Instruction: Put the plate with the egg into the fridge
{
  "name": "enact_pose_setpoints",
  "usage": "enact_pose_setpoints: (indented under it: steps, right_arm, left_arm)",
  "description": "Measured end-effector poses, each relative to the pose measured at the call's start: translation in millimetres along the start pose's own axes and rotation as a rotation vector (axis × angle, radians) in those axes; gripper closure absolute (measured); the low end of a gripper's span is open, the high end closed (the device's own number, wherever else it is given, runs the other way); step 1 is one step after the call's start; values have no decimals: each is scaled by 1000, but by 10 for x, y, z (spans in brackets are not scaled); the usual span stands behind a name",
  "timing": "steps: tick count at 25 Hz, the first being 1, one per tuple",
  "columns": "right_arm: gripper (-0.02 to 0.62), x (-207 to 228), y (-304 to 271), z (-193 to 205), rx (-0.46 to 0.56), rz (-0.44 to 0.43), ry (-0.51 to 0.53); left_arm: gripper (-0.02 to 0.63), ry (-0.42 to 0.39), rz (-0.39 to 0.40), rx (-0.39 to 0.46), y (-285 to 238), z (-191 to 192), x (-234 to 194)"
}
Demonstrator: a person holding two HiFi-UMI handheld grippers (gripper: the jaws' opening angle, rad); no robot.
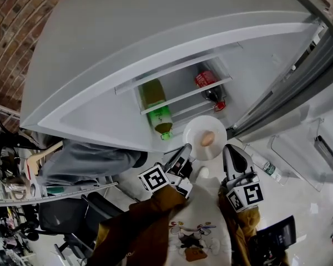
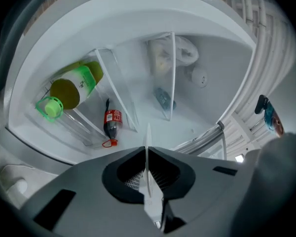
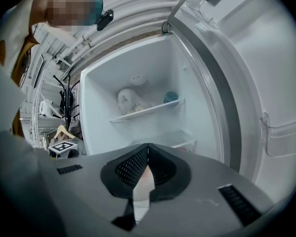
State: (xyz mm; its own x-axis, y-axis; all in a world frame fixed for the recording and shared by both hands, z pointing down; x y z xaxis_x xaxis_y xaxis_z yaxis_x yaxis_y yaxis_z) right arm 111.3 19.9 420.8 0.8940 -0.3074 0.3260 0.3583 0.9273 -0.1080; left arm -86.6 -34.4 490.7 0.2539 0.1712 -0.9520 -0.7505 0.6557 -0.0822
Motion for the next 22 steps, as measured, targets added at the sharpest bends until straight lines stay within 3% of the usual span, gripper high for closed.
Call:
enact_pose_setpoints:
  steps: [12,22]
  right_arm:
    - [592,199,30,-47,9,-9,-7]
    - [592,240,1,-48,2,-34,-9]
  left_arm:
    - [588,99,47,75,-281,5,23]
    - [588,143,33,133,-412,-52,-21]
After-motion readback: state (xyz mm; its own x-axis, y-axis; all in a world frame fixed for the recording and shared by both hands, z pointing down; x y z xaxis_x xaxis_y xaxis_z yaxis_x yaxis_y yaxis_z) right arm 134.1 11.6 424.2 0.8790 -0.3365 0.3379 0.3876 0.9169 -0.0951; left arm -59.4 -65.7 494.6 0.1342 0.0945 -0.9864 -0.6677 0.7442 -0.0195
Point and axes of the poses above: the fingertips, and each gripper's own axes: y backward along the fingers, x to its right, z out of its underside, the point moved 7 cm from there along y, backward along the fingers, and after that the axes turned 3 degrees about -y, right-handed, at the moved point
